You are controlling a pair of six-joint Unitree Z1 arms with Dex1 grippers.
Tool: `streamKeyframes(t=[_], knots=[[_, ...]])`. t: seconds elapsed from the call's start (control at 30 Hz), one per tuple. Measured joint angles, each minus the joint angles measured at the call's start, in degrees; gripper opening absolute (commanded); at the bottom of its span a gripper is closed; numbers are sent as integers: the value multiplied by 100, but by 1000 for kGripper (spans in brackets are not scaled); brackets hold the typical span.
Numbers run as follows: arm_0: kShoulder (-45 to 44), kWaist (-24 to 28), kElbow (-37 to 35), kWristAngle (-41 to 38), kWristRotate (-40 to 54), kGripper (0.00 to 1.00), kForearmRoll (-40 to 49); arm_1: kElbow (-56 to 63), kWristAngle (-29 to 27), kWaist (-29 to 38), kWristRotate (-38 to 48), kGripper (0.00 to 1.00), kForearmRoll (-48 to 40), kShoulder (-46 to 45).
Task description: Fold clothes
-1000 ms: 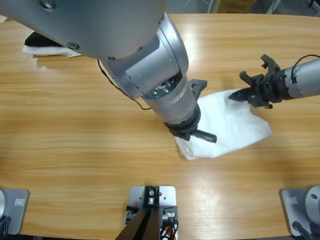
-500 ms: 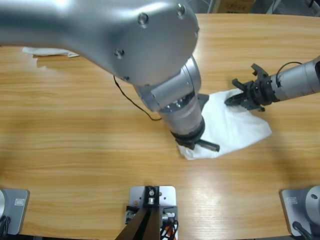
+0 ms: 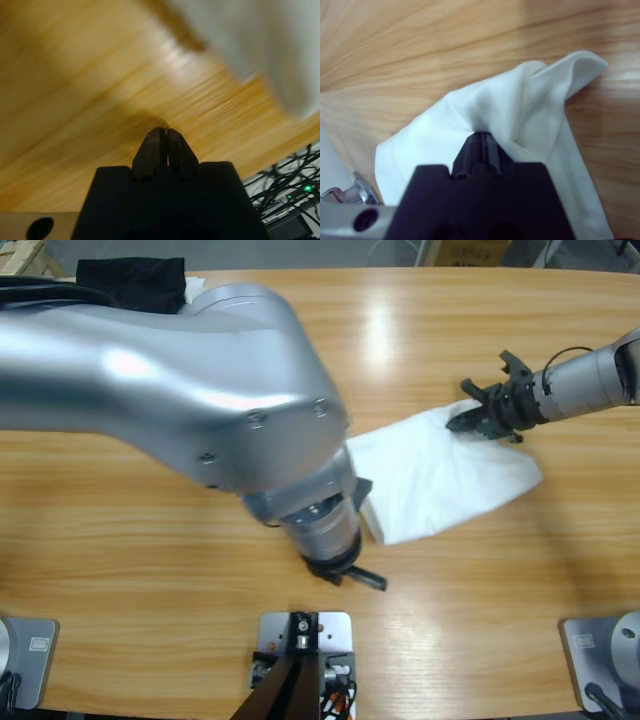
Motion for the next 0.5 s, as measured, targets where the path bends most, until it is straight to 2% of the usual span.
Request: streamKeyframes(t=[0.13, 0.27, 0.37, 0.5], knots=[[-836, -4, 67, 294, 1, 0, -15, 0, -74, -8, -46, 0, 78, -98], [-1499, 159, -470, 493, 6, 0, 27, -9, -361, 18, -48, 0, 580, -739], [-1297, 509, -1147, 490, 15, 0, 47, -56, -469, 136, -92, 0, 1005, -1223], [-301, 841, -2409, 437, 14, 0, 291, -92, -526, 170, -99, 0, 1390, -1624]])
